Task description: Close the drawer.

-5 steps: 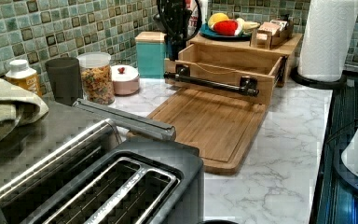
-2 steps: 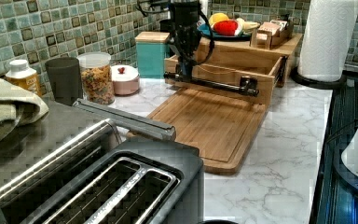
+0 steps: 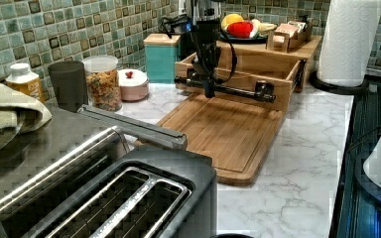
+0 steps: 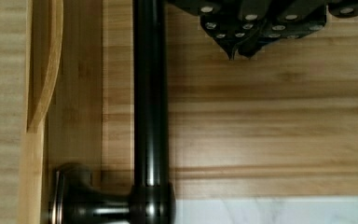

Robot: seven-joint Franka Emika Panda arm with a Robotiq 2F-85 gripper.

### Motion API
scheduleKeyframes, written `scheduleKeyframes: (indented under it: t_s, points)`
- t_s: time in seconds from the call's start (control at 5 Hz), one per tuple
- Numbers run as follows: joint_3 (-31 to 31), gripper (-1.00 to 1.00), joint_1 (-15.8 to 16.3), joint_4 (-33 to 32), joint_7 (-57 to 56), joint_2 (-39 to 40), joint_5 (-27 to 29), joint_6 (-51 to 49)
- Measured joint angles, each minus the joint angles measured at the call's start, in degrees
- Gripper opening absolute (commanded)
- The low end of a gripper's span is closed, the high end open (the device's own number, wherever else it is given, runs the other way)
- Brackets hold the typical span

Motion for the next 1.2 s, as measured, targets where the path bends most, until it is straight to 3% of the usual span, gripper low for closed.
scheduleKeyframes:
  t_s: [0.6,1.2]
  points:
    - [-1.5,-1.00,-2.8,0.1,-7.6,4.2,1.5,3.0]
    - [-3.1,-1.00,-6.5,4.3,-24.4,7.1,8.6,1.6]
